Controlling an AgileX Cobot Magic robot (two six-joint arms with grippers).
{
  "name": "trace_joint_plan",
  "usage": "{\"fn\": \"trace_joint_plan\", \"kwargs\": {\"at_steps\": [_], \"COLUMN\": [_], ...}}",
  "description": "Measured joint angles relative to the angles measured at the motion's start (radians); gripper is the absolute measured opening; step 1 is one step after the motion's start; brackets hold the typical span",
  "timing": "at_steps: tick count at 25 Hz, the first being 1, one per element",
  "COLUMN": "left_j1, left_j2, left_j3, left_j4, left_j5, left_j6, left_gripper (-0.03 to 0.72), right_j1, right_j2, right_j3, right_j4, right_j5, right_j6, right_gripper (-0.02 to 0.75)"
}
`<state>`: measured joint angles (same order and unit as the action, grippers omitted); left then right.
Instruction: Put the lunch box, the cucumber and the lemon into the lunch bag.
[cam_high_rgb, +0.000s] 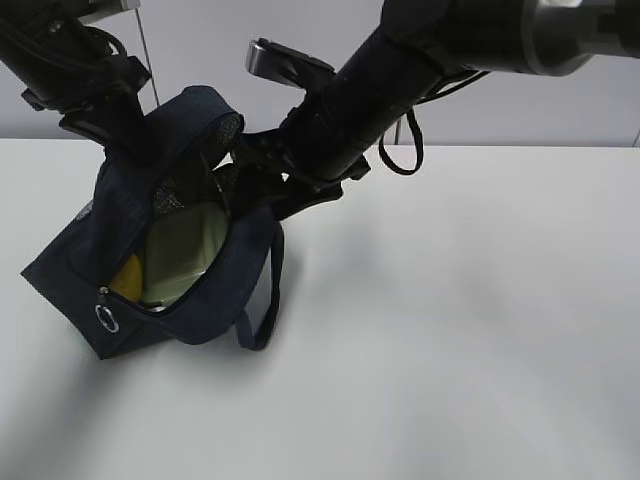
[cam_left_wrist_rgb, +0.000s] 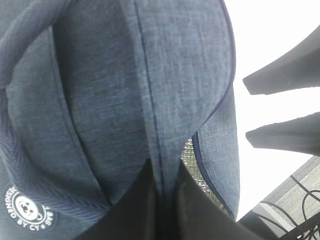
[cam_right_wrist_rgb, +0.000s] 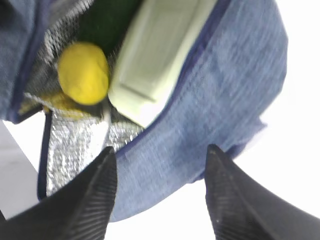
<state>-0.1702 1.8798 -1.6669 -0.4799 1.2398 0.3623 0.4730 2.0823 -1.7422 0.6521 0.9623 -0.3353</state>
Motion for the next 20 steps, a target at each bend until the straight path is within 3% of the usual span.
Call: {"fn": "trace_joint_plan", "kwargs": {"at_steps": [6, 11, 14, 20], "left_j1": [0.0, 0.0, 0.0, 0.0], "left_j2": [0.0, 0.0, 0.0, 0.0], "left_j3": [0.0, 0.0, 0.0, 0.0], "left_j4": [0.0, 0.0, 0.0, 0.002], "left_j5": [0.0, 0.0, 0.0, 0.0], "left_j6": [0.002, 0.002, 0.002, 0.004], "left_gripper": [0.002, 0.002, 0.002, 0.002], "right_j1": [0.0, 0.0, 0.0, 0.0], "right_j2": [0.0, 0.0, 0.0, 0.0], "right_j3": [0.0, 0.092, 0.159, 0.256], "right_j4": [-0.029, -0.007, 0.096, 0.407], "right_j5": [0.01, -0.065, -0.114, -0.191], "right_j6": [0.022, 0.024, -0.036, -0.254], "right_gripper": [0.421, 0.421, 0.421, 0.42]}}
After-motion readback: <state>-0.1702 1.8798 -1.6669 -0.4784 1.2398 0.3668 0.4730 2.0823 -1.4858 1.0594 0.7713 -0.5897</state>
